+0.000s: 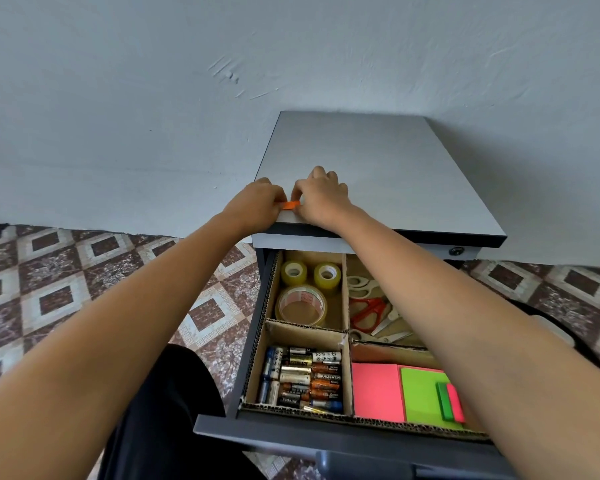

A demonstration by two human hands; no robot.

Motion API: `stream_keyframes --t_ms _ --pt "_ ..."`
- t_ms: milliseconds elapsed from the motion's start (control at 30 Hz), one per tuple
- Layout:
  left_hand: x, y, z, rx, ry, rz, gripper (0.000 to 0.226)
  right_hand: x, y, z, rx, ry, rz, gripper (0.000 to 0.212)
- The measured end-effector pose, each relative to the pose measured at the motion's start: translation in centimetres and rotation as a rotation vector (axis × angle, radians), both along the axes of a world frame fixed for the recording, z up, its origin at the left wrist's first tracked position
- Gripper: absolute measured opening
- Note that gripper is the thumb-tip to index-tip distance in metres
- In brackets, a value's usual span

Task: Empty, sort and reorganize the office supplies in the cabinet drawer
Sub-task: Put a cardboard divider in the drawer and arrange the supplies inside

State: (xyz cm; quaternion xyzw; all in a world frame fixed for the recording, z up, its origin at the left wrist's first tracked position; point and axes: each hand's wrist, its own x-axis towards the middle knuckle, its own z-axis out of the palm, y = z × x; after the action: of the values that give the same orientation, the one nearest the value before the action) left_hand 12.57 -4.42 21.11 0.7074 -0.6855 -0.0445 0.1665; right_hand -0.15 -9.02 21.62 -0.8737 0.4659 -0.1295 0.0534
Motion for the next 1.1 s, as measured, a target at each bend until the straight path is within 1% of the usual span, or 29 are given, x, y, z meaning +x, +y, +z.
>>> stream_keyframes --t_ms 200,400,500,667,867,1000,1100 --pt "0.4 0.5 -0.3 -0.056 -0.027 -0.008 0.027 -0.7 0.1 -0.2 -0.018 -0.027 0.018 0.027" --pt "0.5 0.8 -0.1 -0.045 -0.065 -0.008 0.029 -0.5 0.3 -0.6 -0.024 -0.055 0.004 0.025" --pt "0.3 1.0 0.3 -0.059 -0.151 -0.02 0.032 -0.4 0.2 -0.6 -0.018 -0.06 0.007 0.025" --pt "0.1 1.0 0.7 -0.097 -0.28 -0.046 0.028 -0.6 0.5 -0.6 -0.037 -0.087 0.027 0.024" --pt "-0.3 1.5 1.5 -0.131 -0.311 -0.09 0.031 -1.5 1.2 -0.4 -0.087 -0.141 0.052 0.026" --pt "-0.7 2.2 1.9 -0.172 -0.337 -0.123 0.032 -2.4 2.0 0.1 -0.146 -0.144 0.098 0.026" --pt "-1.3 2.7 1.9 -0.202 -0.293 -0.116 0.028 -3.3 2.5 0.4 -0.174 -0.134 0.126 0.026"
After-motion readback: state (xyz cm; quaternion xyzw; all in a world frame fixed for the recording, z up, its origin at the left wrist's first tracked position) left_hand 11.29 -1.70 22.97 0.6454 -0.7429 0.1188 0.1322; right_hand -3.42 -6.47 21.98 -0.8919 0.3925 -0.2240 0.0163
